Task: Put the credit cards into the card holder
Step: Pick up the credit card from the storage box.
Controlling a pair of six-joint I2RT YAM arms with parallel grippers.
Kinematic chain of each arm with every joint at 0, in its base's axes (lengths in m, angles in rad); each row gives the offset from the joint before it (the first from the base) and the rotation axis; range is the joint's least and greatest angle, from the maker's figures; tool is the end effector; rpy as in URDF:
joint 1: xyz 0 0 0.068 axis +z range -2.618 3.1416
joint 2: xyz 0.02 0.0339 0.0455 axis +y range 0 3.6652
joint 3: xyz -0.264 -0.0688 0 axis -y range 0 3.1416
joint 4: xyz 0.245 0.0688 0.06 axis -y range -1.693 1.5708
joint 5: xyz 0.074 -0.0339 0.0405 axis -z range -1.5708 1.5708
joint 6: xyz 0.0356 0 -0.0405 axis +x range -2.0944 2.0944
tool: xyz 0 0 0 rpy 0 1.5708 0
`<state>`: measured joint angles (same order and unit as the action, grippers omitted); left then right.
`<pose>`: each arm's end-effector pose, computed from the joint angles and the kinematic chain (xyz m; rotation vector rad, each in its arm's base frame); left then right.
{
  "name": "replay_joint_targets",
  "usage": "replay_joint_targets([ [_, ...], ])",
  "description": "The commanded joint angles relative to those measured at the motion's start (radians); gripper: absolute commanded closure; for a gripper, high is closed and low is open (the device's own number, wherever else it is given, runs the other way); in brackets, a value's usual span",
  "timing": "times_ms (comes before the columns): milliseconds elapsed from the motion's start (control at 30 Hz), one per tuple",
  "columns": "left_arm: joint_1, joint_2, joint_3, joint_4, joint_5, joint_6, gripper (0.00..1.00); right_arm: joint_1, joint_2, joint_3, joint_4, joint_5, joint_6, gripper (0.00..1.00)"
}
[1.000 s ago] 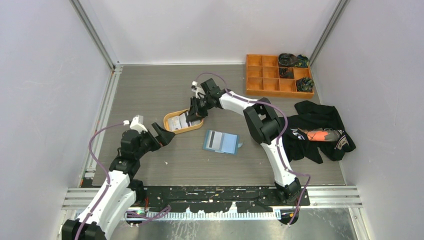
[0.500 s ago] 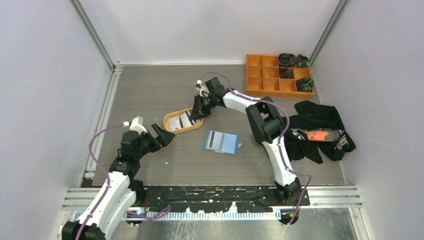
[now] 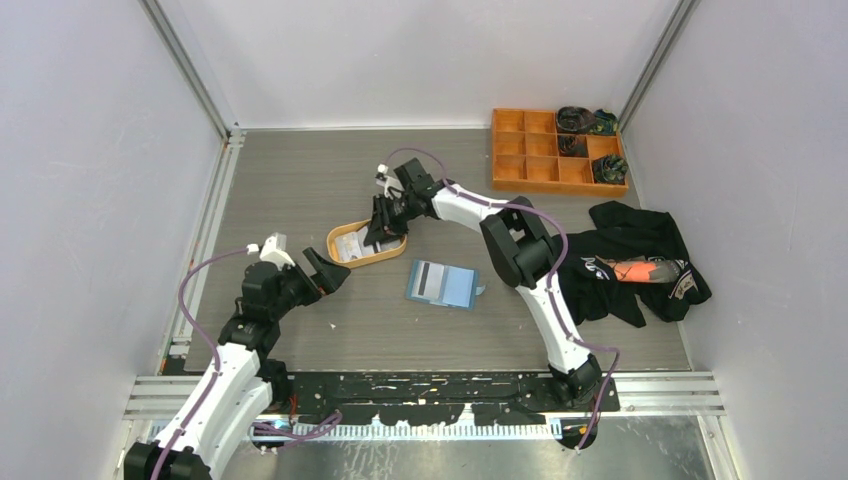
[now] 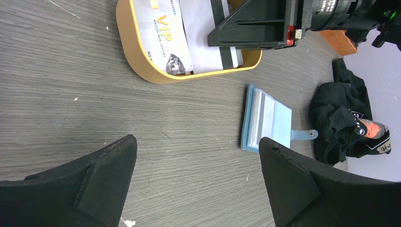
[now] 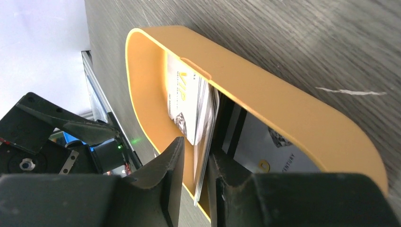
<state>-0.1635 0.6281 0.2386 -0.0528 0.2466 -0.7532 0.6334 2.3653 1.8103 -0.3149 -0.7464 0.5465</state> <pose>0.1504 -0.0336 0.1847 -0.4510 2.0497 -0.8185 0.3990 0.3230 0.1438 -0.4891 2.6046 1.3870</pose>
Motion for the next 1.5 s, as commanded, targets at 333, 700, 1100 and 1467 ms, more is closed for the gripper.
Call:
replay_joint_targets([
  [333, 0.004, -0.015, -0.009, 0.031, 0.02, -0.012, 0.0, 0.004, 0.019, 0.075, -0.023, 0.02, 0.028, 0.77],
  [700, 0.003, -0.053, -0.01, 0.003, 0.019, -0.014, 0.0, -0.026, -0.068, 0.012, 0.017, -0.034, 0.011, 0.99],
  [1100, 0.004, -0.05, -0.008, 0.003, 0.017, -0.015, 0.0, -0.05, -0.087, -0.014, 0.048, -0.088, 0.029, 0.78],
  [1467, 0.004, -0.049, -0.009, 0.007, 0.019, -0.014, 0.0, -0.07, -0.108, -0.04, 0.085, -0.108, 0.055, 0.77],
])
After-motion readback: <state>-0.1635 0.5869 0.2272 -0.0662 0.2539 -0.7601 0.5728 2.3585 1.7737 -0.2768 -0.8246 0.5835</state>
